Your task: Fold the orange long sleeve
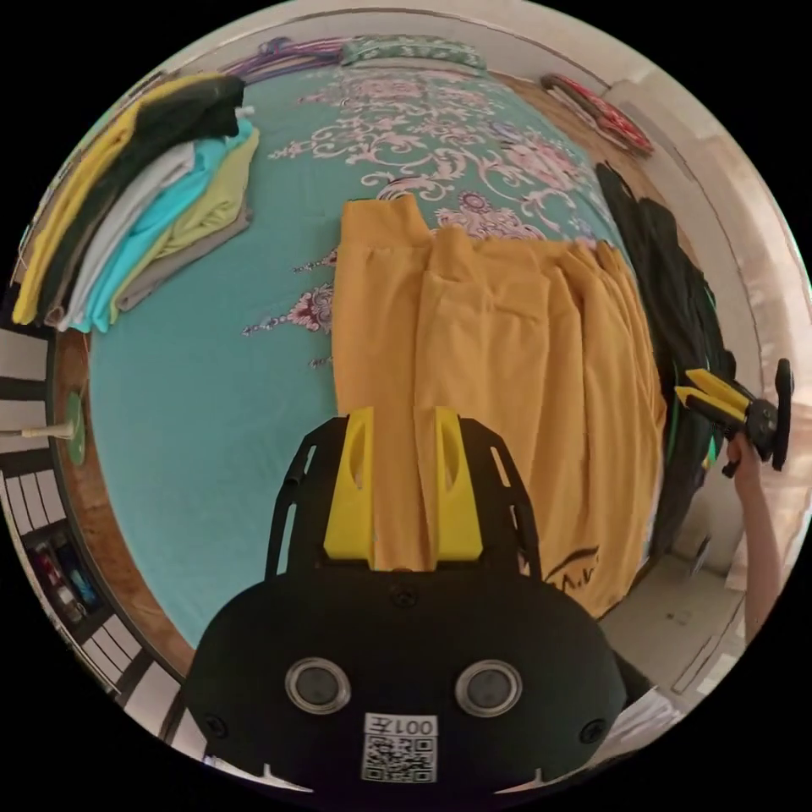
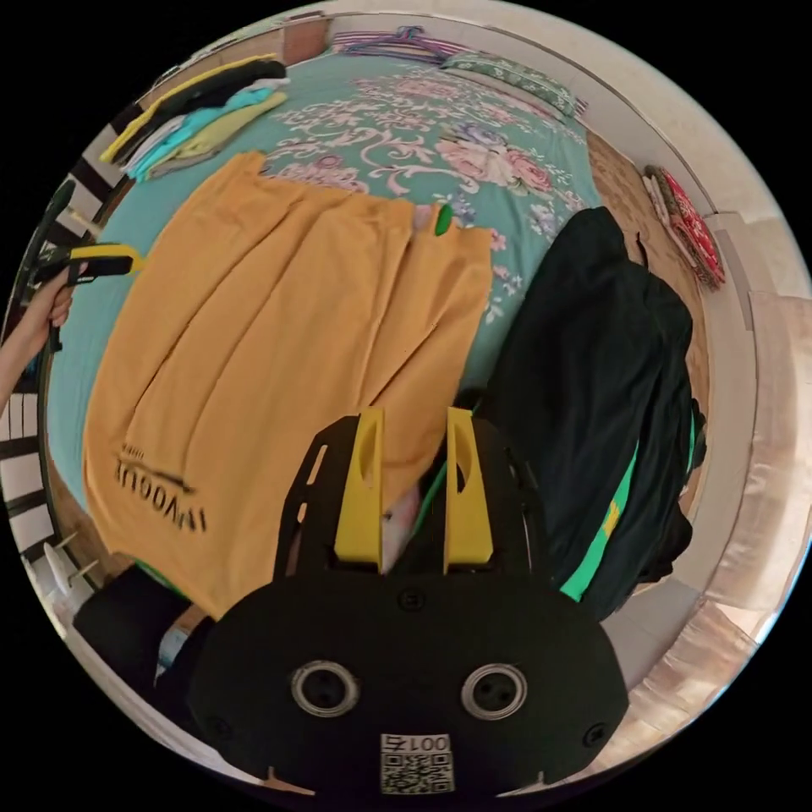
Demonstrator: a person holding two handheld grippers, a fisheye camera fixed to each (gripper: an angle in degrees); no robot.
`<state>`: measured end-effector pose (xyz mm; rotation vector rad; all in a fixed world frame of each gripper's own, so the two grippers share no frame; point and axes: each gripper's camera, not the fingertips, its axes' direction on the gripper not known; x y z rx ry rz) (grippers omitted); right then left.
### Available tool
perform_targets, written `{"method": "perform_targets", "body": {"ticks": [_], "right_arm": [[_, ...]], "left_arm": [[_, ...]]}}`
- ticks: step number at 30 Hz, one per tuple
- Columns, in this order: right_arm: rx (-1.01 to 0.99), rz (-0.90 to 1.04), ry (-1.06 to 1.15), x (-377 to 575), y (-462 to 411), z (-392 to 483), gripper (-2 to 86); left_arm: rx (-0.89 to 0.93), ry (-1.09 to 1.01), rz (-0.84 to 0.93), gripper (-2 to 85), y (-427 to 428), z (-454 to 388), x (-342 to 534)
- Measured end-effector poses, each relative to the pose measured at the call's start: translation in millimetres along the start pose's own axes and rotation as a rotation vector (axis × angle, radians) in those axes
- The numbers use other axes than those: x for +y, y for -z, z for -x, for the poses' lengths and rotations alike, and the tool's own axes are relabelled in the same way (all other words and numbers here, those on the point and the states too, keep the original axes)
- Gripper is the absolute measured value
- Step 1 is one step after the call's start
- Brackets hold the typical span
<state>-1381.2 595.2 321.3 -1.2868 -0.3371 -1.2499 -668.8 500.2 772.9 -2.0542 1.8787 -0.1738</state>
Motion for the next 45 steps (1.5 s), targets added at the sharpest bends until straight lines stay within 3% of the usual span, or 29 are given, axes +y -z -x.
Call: {"method": "perform_targets", "body": {"ticks": [4,7,11,14,20,22,26,29,32,35,37,39,42,45], "right_arm": [[0.039,0.034,0.017,-50.4,-4.0,-30.0,10.6],[0.097,0.085,-0.001,-75.4,-4.3,-54.8,9.1],[-0.087,0.114,0.01,-87.0,21.5,-83.9,2.7],[-0.056,0.06,0.029,-75.9,60.0,-93.6,1.5],[0.096,-0.089,-0.106,-30.0,151.1,-124.4,0.8],[0.151,-0.08,-0.13,-18.1,167.1,-134.2,0.7],[0.089,-0.092,-0.273,5.4,198.2,-161.2,0.7],[0.087,-0.268,-0.425,26.1,253.2,-167.4,0.8],[0.219,-0.329,-0.464,42.6,303.7,-159.3,1.0],[0.308,-0.179,-0.517,56.4,312.1,-174.4,1.4],[0.226,-0.052,-0.559,66.1,303.5,-195.4,1.7],[0.19,-0.09,-0.592,78.8,327.4,-204.8,2.2],[0.218,-0.253,-0.401,57.8,379.6,-172.3,3.6],[-0.12,-0.335,-0.086,-2.4,400.9,-130.8,7.4]], "left_arm": [[0.089,0.077,0.038,6.2,-2.5,20.7,-26.2],[0.102,0.076,0.004,0.8,14.6,34.5,-26.1],[0.035,0.055,-0.137,-0.6,67.0,51.8,-0.5],[-0.018,0.129,-0.23,-0.8,108.3,79.6,29.4],[0.072,0.27,-0.306,-0.9,154.6,141.5,80.0],[-0.011,0.345,-0.332,-0.9,165.7,155.8,92.6],[0.052,0.427,-0.32,-0.9,177.0,184.8,103.2],[0.11,0.346,-0.257,-0.8,178.2,180.6,89.4],[0.05,0.194,-0.232,0.5,186.6,159.4,66.7],[-0.01,0.11,-0.216,1.5,193.8,145.4,41.8],[-0.018,0.089,-0.224,2.1,200.3,141.2,28.7],[-0.019,0.019,-0.253,3.7,214.8,134.7,15.6],[-0.042,-0.141,-0.233,7.9,227.1,123.8,3.2],[-0.098,-0.262,-0.099,11.4,222.4,117.2,-7.6]]}}
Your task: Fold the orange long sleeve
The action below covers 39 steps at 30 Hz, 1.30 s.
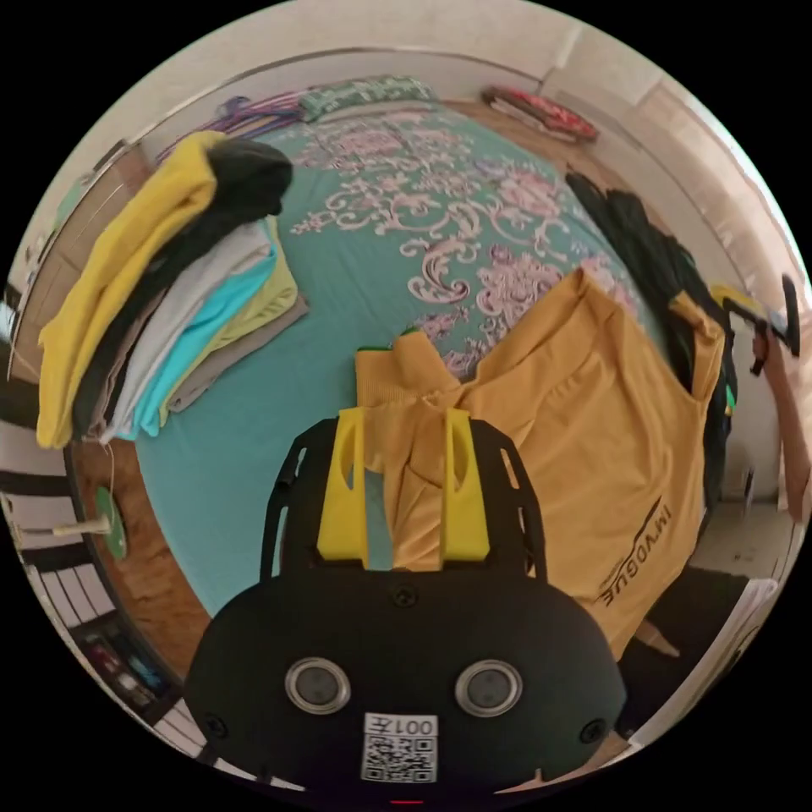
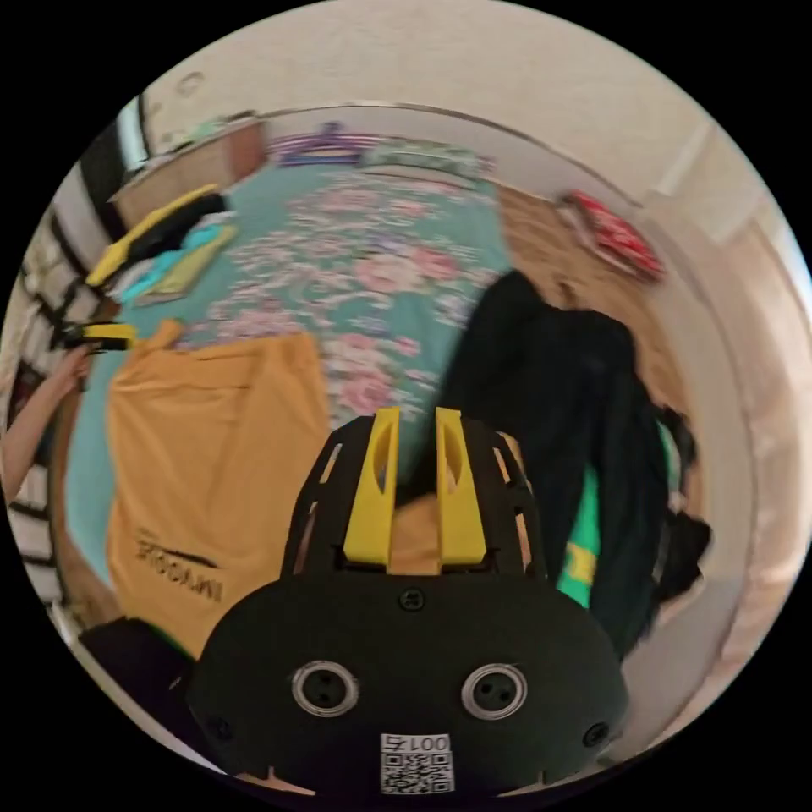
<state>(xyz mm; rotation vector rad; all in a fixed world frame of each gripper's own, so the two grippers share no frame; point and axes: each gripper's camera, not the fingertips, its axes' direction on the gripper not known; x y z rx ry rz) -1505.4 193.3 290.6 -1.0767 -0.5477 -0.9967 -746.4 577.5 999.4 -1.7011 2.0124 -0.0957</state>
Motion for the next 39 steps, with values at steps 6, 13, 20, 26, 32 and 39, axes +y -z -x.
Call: {"method": "perform_targets", "body": {"ticks": [6,13,20,26,32,39], "right_arm": [[-0.194,0.173,0.138,-99.9,-99.2,52.6,11.6],[-0.089,0.192,0.239,-106.1,-117.6,112.6,4.2],[0.014,0.092,0.218,-125.2,-47.5,77.8,2.3],[-0.038,0.257,0.074,-132.5,-100.7,28.5,1.9],[-0.018,0.178,0.127,-122.9,-96.6,47.9,1.6],[0.095,0.127,0.444,-124.3,-80.1,98.2,4.2]], "left_arm": [[0.08,0.122,0.038,14.0,-1.7,17.9,6.9],[0.338,0.234,-0.018,4.4,-11.2,21.8,23.8],[0.157,0.301,-0.171,-0.3,26.7,0.0,22.0],[-0.065,0.34,-0.137,2.1,11.4,-30.2,2.0],[-0.162,0.343,-0.107,7.8,3.3,-50.1,4.7],[-0.182,0.338,-0.086,13.1,16.0,-44.3,13.4]]}}
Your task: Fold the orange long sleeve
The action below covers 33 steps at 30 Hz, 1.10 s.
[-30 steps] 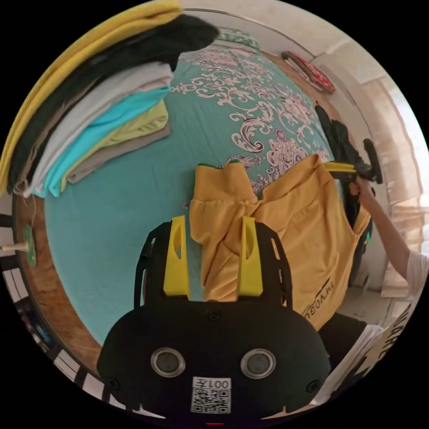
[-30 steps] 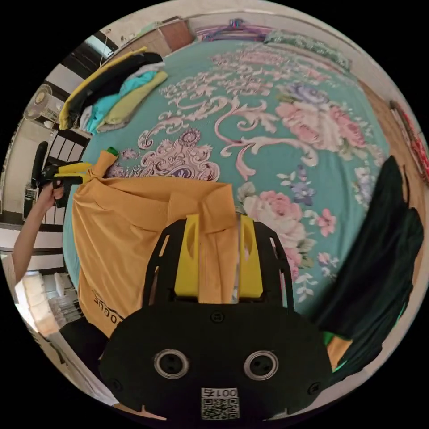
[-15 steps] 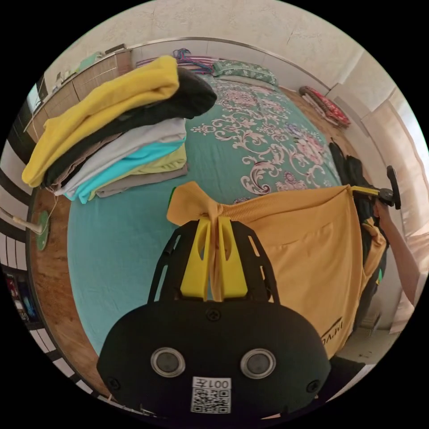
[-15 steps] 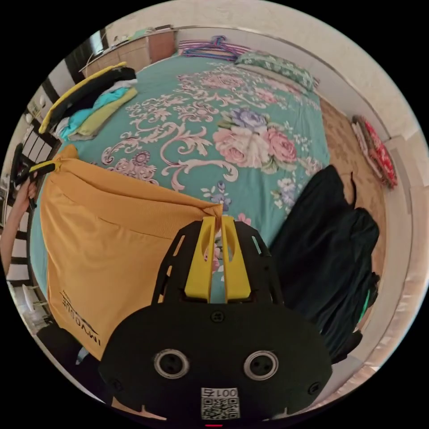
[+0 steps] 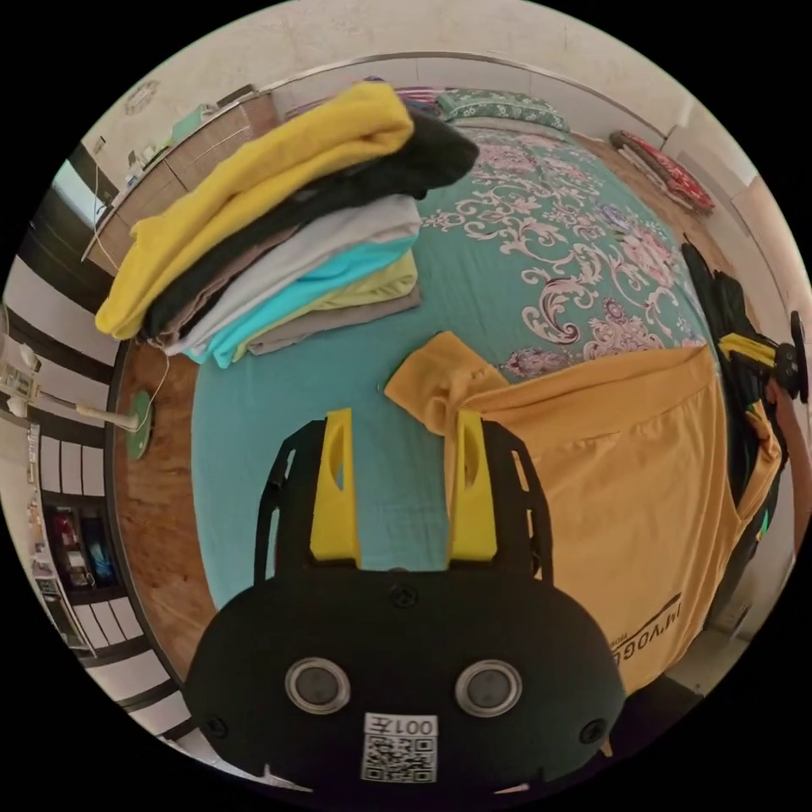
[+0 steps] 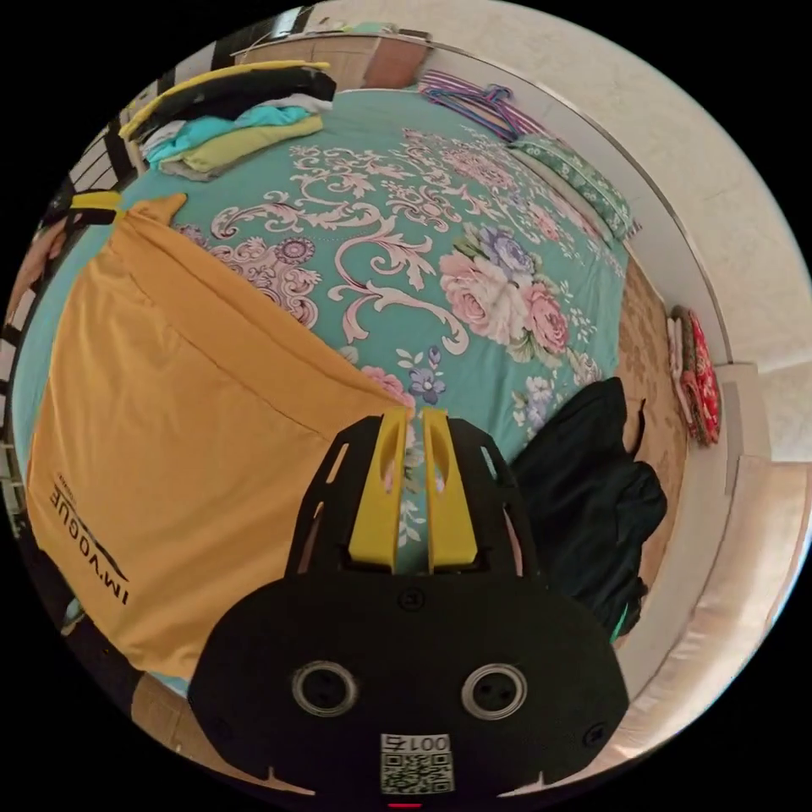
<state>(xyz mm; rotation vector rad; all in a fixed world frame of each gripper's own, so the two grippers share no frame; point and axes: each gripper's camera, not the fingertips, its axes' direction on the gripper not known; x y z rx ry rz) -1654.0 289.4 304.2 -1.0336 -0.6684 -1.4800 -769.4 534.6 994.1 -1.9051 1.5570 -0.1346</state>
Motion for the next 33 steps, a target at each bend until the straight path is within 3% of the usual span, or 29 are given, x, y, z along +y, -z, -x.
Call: {"method": "perform_targets", "body": {"ticks": [5,8,11,15,18,21,26,33], "right_arm": [[-0.034,0.061,0.218,-16.0,-28.3,18.0,6.9],[-0.022,0.12,0.314,-19.4,-51.9,21.9,7.2],[-0.064,0.203,0.37,-18.8,-73.7,15.5,7.1],[-0.137,0.252,0.379,-20.0,-90.0,5.2,3.9],[-0.11,0.279,0.403,-16.6,-101.2,5.2,2.0],[-0.039,0.246,0.378,-6.5,-107.0,-1.6,1.3],[-0.051,0.126,0.223,19.4,-106.7,-35.4,0.9],[-0.063,0.177,-0.082,49.8,-178.7,-89.2,1.7]], "left_arm": [[-0.181,-0.212,-0.126,8.8,12.9,-21.3,2.1],[-0.079,-0.449,-0.147,7.2,8.2,-41.0,-0.9],[0.084,-0.737,-0.065,6.8,-6.1,-67.4,-11.3],[-0.07,-0.999,0.079,4.8,-42.7,-96.3,-23.3],[-0.074,-1.117,0.194,0.3,-63.5,-105.9,-26.8],[-0.092,-1.104,0.238,-0.7,-76.1,-105.9,-33.8],[-0.065,-0.948,0.136,-0.9,-74.1,-93.5,-54.3],[-0.054,-0.658,0.144,-0.4,-127.8,-72.0,-70.8]]}}
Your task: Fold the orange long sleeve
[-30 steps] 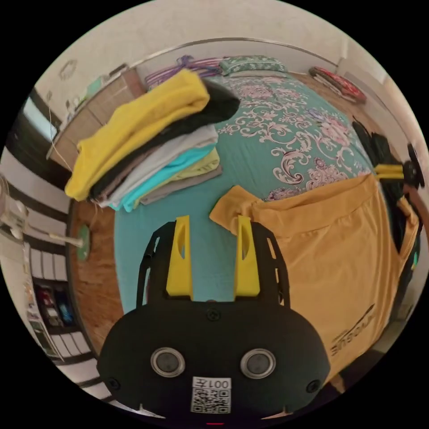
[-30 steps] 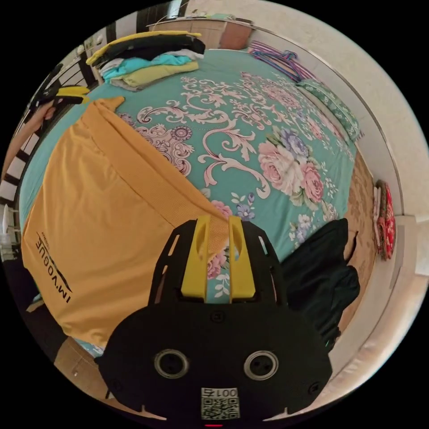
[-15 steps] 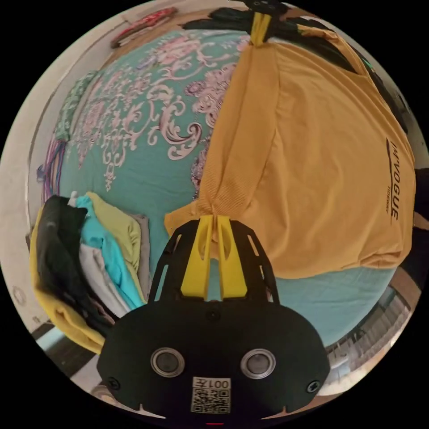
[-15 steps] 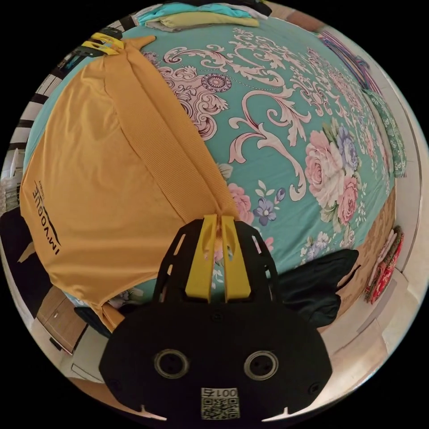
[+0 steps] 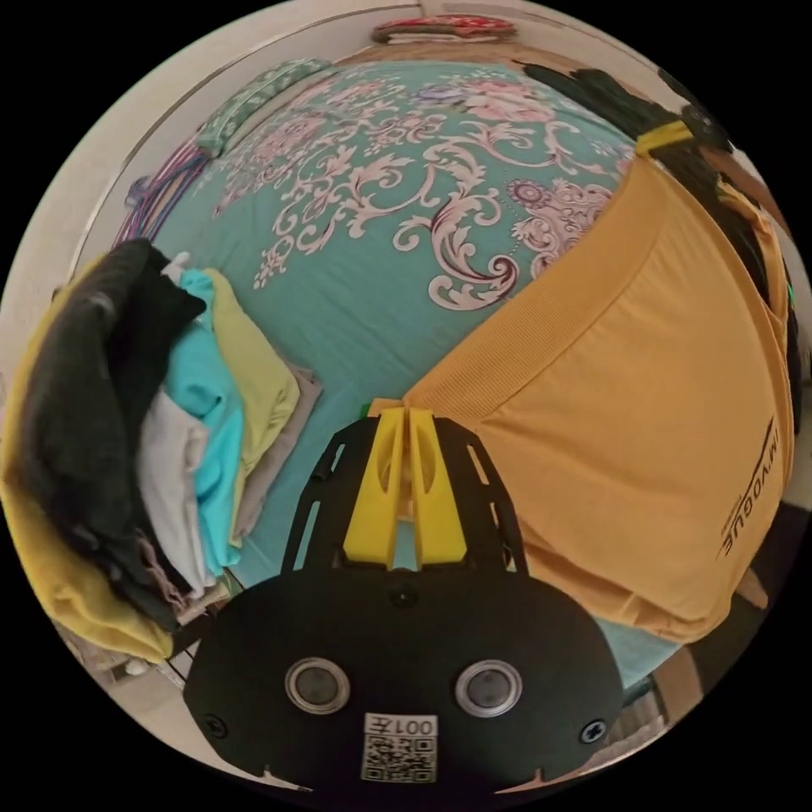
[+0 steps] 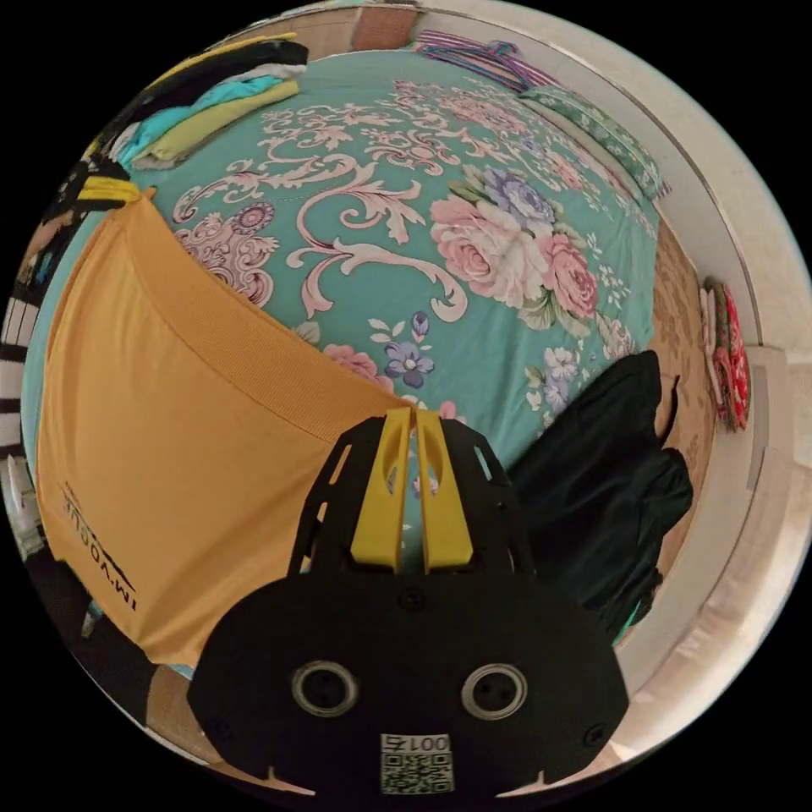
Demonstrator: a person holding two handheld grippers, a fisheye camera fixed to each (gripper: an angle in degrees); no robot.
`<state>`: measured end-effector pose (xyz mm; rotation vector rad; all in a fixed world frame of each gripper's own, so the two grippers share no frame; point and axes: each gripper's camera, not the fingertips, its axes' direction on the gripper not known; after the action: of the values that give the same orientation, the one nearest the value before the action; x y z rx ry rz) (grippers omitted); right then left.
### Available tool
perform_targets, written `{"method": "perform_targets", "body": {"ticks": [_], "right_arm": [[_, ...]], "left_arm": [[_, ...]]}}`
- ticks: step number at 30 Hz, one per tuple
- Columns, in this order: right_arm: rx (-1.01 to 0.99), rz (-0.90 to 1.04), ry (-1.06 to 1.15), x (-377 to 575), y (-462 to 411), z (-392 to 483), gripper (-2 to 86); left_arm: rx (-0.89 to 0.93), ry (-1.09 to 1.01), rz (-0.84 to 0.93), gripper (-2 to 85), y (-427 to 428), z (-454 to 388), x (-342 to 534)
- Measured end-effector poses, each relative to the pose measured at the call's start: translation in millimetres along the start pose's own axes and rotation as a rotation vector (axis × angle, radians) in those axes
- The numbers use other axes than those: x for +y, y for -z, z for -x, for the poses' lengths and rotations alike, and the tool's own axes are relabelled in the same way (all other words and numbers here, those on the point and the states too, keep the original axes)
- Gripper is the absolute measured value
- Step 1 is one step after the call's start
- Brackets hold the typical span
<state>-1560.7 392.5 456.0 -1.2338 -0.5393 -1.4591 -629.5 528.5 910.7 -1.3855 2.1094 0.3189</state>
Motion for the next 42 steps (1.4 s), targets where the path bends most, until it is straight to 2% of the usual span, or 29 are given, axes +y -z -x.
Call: {"method": "perform_targets", "body": {"ticks": [2,7,10,13,17,22,26,31,33,37,39,42], "right_arm": [[0.002,0.034,-0.025,1.6,-24.5,-4.8,2.4],[0.059,-0.074,-0.089,42.5,-30.5,-24.2,6.6],[0.054,-0.148,-0.146,102.6,-15.3,-33.5,6.4],[0.021,-0.138,-0.144,180.1,-10.2,-20.6,6.0],[-0.122,0.012,-0.192,292.1,-39.9,23.3,8.1],[-0.252,0.146,-0.29,377.7,-110.0,69.9,10.7],[-0.477,0.127,-0.435,401.7,-177.6,65.8,3.9],[-0.377,0.127,-0.436,434.2,-223.4,59.3,0.7],[-0.256,0.18,-0.48,465.2,-244.8,50.8,0.4],[-0.226,0.233,-0.48,503.8,-277.9,39.4,0.3],[-0.167,0.173,-0.35,503.5,-281.2,45.6,0.6],[-0.215,0.037,-0.145,481.8,-283.5,68.1,1.3]], "left_arm": [[-0.019,0.045,-0.011,0.7,-10.4,-0.5,0.4],[-0.046,0.243,-0.121,5.7,-1.7,5.4,35.6],[0.073,0.384,-0.174,6.4,6.7,-2.2,91.9],[0.199,0.439,-0.107,7.1,0.9,-34.5,154.3],[0.438,0.475,0.014,8.3,-19.6,-87.8,214.9],[0.456,0.582,0.095,3.2,-54.7,-94.8,239.4],[0.625,0.685,0.012,-0.5,-75.5,-59.4,263.6],[0.676,0.871,-0.121,-0.9,-78.4,-28.2,320.8],[0.677,0.955,-0.164,-0.9,-81.6,-19.9,348.2],[0.566,1.045,-0.116,-0.9,-92.2,-13.9,374.5],[0.526,1.025,-0.047,-0.9,-105.2,-7.8,386.0],[0.592,1.002,-0.108,-0.3,-119.6,7.8,398.2]]}}
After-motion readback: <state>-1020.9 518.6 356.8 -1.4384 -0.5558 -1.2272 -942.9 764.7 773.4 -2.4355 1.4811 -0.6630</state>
